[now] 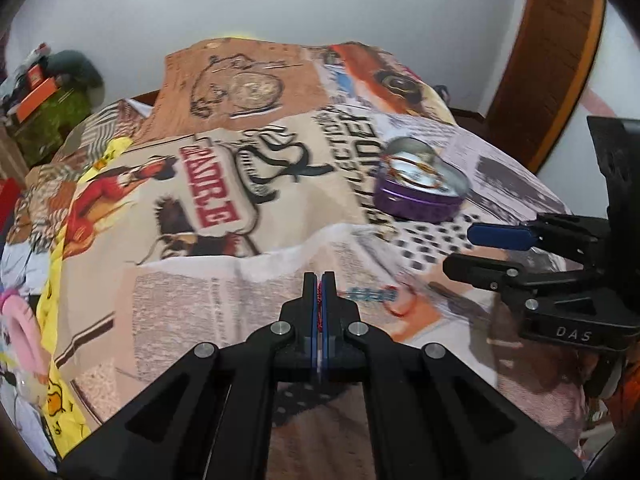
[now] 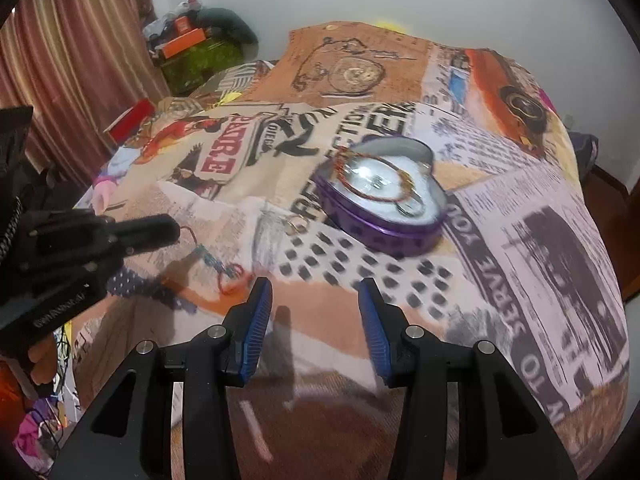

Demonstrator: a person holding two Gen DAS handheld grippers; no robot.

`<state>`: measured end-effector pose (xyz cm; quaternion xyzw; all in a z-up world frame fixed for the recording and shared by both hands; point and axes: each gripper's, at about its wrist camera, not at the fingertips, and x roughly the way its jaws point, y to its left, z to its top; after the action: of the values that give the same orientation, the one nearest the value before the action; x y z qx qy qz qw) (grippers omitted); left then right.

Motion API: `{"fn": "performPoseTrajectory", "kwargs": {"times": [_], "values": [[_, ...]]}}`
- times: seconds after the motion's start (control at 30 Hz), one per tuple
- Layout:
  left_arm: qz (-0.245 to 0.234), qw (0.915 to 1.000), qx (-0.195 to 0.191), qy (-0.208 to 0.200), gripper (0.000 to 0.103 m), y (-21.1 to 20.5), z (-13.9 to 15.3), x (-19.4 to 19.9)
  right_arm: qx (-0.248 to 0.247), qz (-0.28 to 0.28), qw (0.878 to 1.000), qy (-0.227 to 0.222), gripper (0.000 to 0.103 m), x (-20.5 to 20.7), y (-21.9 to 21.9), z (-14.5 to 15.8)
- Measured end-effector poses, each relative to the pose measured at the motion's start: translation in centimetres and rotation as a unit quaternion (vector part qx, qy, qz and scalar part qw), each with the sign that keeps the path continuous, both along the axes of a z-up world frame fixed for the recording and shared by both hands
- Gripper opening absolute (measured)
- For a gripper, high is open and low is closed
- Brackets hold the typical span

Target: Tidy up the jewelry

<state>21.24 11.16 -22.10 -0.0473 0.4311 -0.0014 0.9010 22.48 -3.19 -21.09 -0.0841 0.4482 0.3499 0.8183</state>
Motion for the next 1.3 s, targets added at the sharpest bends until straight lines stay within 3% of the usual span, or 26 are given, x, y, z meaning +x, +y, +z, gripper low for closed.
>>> {"fn": "performPoseTrajectory", "kwargs": {"times": [0.2,0.3,0.7,0.9,1.3], "values": [[0.019,0.9996,-0.003,-0.019,0.0,2.1,0.4,0.4,-0.014,0.017,1.0,0.001,0.04,1.3,2.8,-0.2],[0.015,0.9996,-0.004,-0.023,0.0,2.3,0.4,0.7,-0.027,0.02,0.999,0.009,0.029,2.1,3.7,-0.6],[-0.006,0.9996,-0.017,-0.02,0.0,1.1,-0.5,1.4,-0.049,0.023,0.998,0.036,0.01,3.1,4.8,-2.3],[-0.01,0.9995,-0.011,-0.029,0.0,0.4,0.7,1.2,-0.037,0.015,0.999,0.032,0.008,3.2,4.4,-1.9],[-0.022,0.9976,0.0,-0.066,0.0,-1.8,4.8,1.7,-0.001,-0.008,1.0,-0.023,0.008,1.8,1.3,2.6]]}}
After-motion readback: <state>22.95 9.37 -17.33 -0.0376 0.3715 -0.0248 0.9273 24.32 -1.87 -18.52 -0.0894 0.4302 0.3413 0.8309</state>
